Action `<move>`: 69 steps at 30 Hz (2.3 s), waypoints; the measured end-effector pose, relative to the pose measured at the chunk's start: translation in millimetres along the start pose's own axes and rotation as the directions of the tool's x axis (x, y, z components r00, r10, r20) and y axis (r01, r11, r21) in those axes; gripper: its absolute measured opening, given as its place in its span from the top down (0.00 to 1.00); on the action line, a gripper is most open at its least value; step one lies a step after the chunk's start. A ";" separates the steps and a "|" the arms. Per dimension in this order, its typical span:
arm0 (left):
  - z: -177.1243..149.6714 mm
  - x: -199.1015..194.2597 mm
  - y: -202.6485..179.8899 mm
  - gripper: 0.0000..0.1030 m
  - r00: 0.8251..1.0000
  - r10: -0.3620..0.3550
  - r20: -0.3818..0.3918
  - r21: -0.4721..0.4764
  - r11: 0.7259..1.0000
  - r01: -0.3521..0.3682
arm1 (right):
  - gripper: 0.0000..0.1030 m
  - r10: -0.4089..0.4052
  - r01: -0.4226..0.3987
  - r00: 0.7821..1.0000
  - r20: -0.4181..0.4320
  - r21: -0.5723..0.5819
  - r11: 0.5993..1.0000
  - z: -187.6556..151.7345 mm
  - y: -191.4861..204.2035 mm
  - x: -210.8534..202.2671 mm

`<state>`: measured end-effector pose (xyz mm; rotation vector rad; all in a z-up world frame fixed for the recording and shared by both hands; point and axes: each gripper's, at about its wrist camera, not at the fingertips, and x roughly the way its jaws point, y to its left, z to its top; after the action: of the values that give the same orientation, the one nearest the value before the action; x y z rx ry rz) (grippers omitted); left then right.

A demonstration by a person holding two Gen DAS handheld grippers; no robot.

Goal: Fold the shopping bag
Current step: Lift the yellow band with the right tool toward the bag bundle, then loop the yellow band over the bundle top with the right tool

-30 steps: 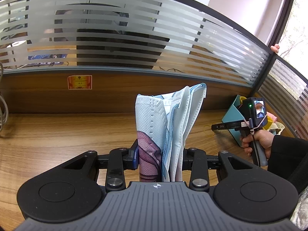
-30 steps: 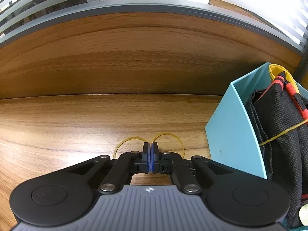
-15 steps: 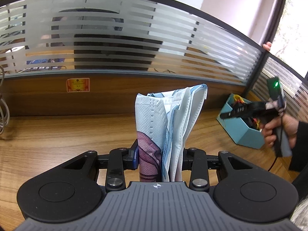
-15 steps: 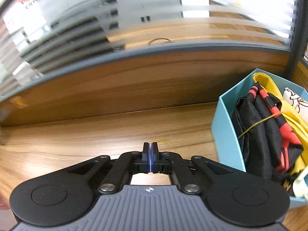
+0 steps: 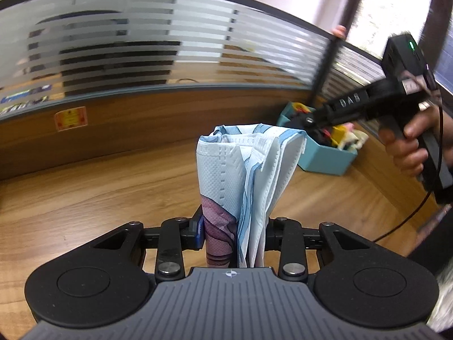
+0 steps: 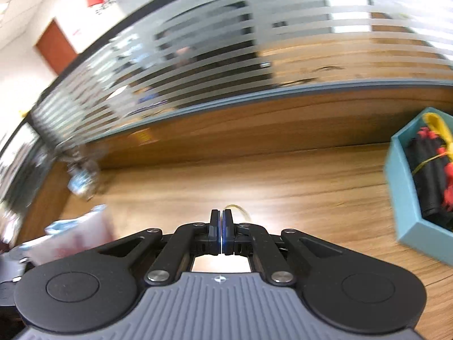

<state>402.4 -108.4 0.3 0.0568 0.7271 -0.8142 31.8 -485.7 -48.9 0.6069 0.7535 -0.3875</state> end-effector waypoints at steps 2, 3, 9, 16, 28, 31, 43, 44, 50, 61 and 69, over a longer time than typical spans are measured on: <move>-6.6 -3.9 -5.9 0.65 1.000 -0.019 -0.007 0.031 0.999 0.019 | 0.99 0.038 -0.038 0.999 -0.015 -0.020 0.999 -5.1 17.4 -6.0; -9.1 -5.3 -7.6 0.65 1.000 -0.025 -0.009 0.040 0.999 0.026 | 0.99 0.056 -0.057 0.998 -0.020 -0.031 0.998 -6.9 26.3 -10.2; -26.8 -16.8 -21.6 0.65 0.997 -0.071 -0.022 0.100 0.992 0.073 | 0.99 0.147 -0.153 0.987 -0.057 -0.129 0.980 -14.3 74.4 -37.9; -42.2 -27.6 -33.8 0.65 0.997 -0.076 0.012 0.144 0.987 0.073 | 0.99 0.206 -0.239 0.967 -0.152 -0.251 0.938 -23.0 113.4 -56.9; -52.7 -45.8 -51.9 0.65 0.989 -0.051 0.139 0.235 0.972 0.017 | 0.98 0.156 -0.244 0.960 -0.234 -0.418 0.875 -31.5 157.3 -82.7; -53.3 -49.9 -56.3 0.65 0.987 -0.047 0.154 0.246 0.969 0.008 | 0.98 0.121 -0.225 0.963 -0.239 -0.478 0.849 -32.2 168.0 -90.7; -59.1 -58.9 -64.6 0.65 0.980 -0.031 0.196 0.292 0.956 -0.028 | 0.82 -0.021 -0.185 0.958 -0.287 -0.672 0.717 -31.9 201.4 -107.9; -60.3 -60.4 -66.1 0.65 0.980 -0.031 0.197 0.296 0.955 -0.029 | 0.82 -0.026 -0.188 0.955 -0.294 -0.677 0.712 -31.5 202.3 -108.3; -62.6 -64.7 -73.0 0.65 0.978 -0.034 0.206 0.324 0.945 -0.036 | 0.83 -0.068 -0.207 0.940 -0.333 -0.719 0.663 -32.7 209.3 -105.5; -65.7 -63.8 -74.8 0.65 0.979 0.028 0.202 0.311 0.946 -0.091 | 0.98 -0.083 -0.259 0.912 -0.402 -0.721 0.643 -30.5 212.9 -95.9; -64.8 -61.8 -66.4 0.68 0.974 0.091 0.208 0.247 0.958 -0.142 | 0.98 0.040 -0.342 0.882 -0.469 -0.579 0.741 -21.6 204.4 -95.2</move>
<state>291.8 -94.6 3.7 0.2518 0.4236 -0.7852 64.9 -305.2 83.9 0.0904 1.1671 0.2353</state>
